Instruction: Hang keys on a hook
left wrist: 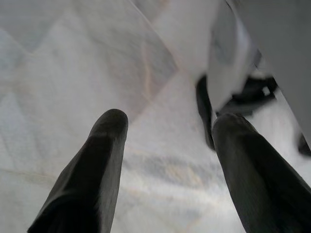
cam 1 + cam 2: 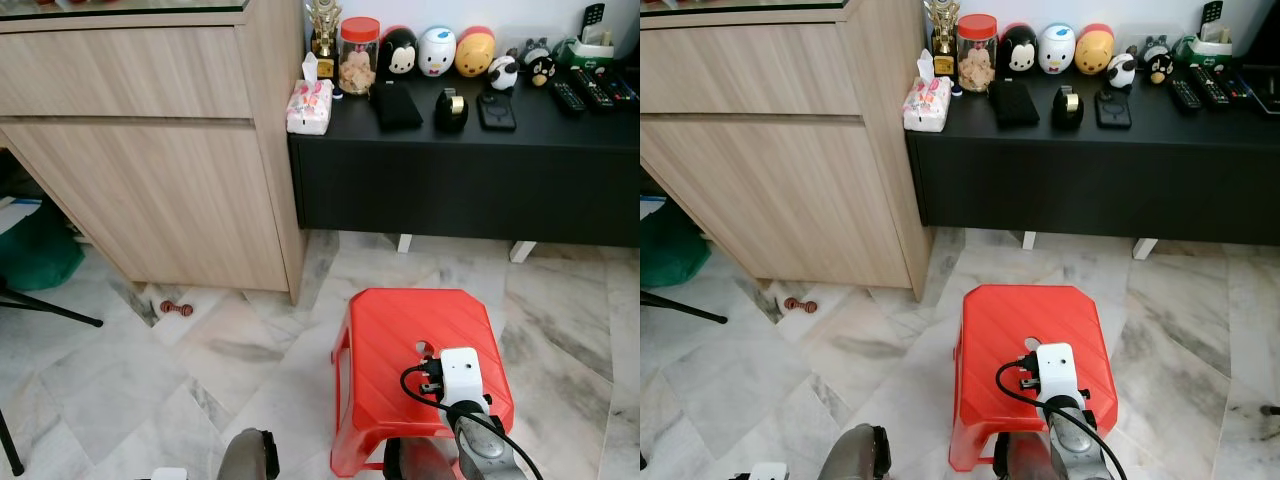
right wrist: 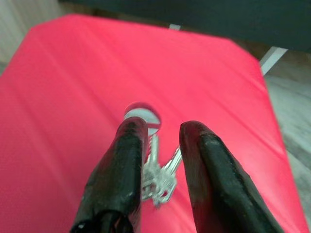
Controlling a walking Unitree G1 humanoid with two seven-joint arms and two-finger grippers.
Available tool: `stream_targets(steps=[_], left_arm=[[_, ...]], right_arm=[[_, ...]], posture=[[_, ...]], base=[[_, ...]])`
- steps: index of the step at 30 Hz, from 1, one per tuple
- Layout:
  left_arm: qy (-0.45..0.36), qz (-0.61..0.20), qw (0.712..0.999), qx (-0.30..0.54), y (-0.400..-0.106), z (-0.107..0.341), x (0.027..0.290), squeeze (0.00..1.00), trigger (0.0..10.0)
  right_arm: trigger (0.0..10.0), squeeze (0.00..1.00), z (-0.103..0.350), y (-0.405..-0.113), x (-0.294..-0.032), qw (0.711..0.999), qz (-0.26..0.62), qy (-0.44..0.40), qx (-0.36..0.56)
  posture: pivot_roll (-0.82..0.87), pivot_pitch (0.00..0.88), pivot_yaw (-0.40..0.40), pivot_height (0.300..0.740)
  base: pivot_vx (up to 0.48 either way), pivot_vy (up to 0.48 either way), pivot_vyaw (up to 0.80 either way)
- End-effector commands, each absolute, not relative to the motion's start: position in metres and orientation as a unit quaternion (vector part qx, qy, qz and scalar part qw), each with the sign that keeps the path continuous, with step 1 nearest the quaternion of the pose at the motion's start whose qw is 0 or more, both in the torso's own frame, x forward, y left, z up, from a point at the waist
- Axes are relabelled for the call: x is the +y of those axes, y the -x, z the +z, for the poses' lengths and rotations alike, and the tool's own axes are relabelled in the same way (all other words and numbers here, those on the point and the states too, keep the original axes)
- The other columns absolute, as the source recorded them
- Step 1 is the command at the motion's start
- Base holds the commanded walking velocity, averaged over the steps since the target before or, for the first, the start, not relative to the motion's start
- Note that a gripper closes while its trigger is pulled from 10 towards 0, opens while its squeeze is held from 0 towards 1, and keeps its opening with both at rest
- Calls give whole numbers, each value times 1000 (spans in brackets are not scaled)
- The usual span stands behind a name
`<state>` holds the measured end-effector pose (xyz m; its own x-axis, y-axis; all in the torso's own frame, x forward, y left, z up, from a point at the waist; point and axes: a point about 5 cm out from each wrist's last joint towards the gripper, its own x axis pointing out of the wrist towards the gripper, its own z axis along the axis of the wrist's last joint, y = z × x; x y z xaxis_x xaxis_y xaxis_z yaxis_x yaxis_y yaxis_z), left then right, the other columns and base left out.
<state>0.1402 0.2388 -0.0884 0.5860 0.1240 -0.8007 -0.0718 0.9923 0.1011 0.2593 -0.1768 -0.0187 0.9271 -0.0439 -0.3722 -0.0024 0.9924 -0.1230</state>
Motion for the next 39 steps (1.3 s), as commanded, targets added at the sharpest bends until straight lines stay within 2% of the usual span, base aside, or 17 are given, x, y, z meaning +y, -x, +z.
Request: stream_targets(steps=[1,3,5,6,8,15,28,39], left_arm=[[-18,94,891,444,-135,-87,251,0,10000],[-4,113,899,423,-143,-82,253,0,10000],[2,125,922,366,-171,-70,251,0,10000],[2,125,922,366,-171,-70,251,0,10000],[7,121,940,319,-190,-57,252,0,10000],[22,106,963,246,-214,-39,245,0,10000],[19,98,969,226,-223,-33,237,0,10000],[15,90,965,244,-208,-41,238,0,10000]], right_arm=[[10000,0,-20,-256,-177,981,-15,55,186],[10000,0,-20,-255,-178,981,-16,55,185],[10000,0,-20,-252,-179,982,-20,53,179],[10000,0,-20,-252,-179,982,-20,53,179],[10000,0,-22,-250,-179,982,-19,52,180],[10000,0,-25,-246,-175,981,-11,46,189],[10000,0,-31,-239,-175,977,-16,50,206],[10000,0,-33,-243,-173,972,3,48,228]], posture=[[38,169,15,626],[38,172,12,626],[45,174,11,626],[45,174,11,626],[41,175,13,626],[40,179,13,626],[38,185,14,626],[48,206,20,626]], base=[[0,0,0],[0,0,0],[0,0,0],[0,0,0],[0,0,0],[0,0,0],[0,0,0],[0,0,0]])
